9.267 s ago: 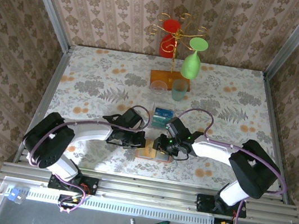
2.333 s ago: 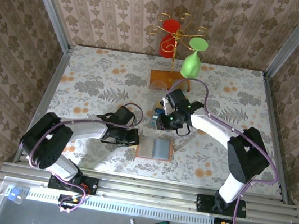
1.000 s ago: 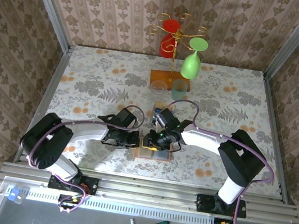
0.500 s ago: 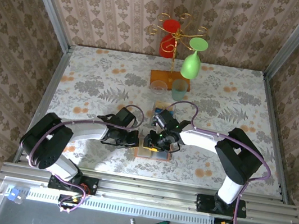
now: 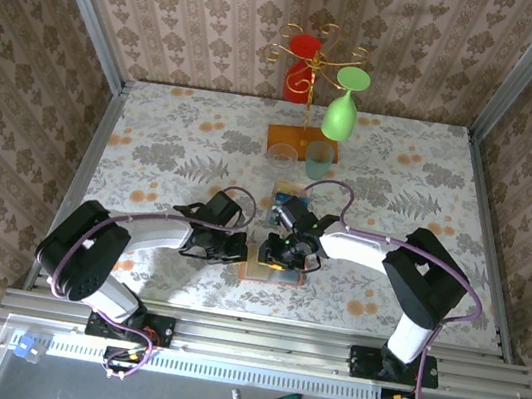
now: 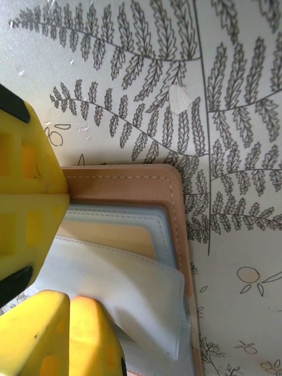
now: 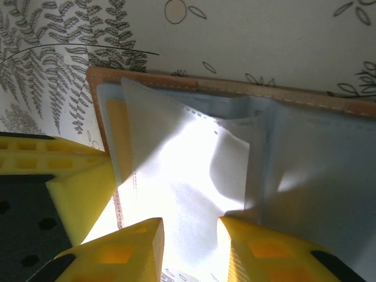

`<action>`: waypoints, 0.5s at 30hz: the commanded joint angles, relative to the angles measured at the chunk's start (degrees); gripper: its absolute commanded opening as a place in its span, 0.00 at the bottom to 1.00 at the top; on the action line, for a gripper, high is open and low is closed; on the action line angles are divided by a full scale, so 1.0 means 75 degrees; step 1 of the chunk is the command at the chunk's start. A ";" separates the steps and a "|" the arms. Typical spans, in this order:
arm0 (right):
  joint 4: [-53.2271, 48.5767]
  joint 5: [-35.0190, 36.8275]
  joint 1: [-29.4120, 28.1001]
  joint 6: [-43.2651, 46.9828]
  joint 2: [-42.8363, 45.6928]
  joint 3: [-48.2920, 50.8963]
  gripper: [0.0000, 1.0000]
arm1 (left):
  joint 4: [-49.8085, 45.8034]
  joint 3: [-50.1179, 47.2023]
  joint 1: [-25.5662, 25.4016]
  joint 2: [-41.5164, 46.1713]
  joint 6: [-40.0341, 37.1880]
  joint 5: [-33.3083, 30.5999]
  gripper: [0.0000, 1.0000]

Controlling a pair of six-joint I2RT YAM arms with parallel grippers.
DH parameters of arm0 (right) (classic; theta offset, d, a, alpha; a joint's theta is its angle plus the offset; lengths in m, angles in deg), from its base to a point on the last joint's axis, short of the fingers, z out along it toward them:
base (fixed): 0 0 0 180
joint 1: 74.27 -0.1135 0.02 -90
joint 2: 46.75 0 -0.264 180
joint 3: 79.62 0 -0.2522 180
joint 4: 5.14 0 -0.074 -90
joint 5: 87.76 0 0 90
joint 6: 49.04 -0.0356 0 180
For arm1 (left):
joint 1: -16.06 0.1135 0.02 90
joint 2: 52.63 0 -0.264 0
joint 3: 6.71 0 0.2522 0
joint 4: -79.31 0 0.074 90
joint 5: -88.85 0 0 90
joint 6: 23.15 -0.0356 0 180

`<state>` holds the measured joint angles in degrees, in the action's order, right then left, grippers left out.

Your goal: Take the credit cards out of the card holder

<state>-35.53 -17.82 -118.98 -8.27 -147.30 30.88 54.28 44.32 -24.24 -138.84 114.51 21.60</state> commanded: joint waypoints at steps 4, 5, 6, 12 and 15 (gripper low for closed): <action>-0.0587 0.0516 -0.0046 0.0160 0.0185 0.0118 0.31 | -0.0383 0.0133 0.0098 -0.0240 -0.0225 -0.0103 0.05; -0.0610 0.0518 -0.0047 0.0185 0.0192 0.0114 0.31 | -0.0396 0.0145 0.0092 -0.0247 -0.0233 -0.0103 0.05; -0.0614 0.0518 -0.0048 0.0208 0.0222 0.0131 0.31 | -0.0408 0.0161 0.0087 -0.0265 -0.0237 -0.0113 0.05; -0.0427 0.0340 -0.0012 0.0265 0.0211 0.0246 0.30 | -0.0575 0.0325 0.0105 -0.0284 -0.0285 -0.0197 0.04; -0.0228 0.0256 0.0025 0.0238 0.0221 0.0371 0.30 | -0.0655 0.0362 0.0108 -0.0022 -0.0258 -0.0391 0.04</action>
<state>-36.64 -16.42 -118.93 -7.01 -146.69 31.95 52.88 45.99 -23.97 -139.94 113.50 21.31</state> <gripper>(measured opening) 0.301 0.050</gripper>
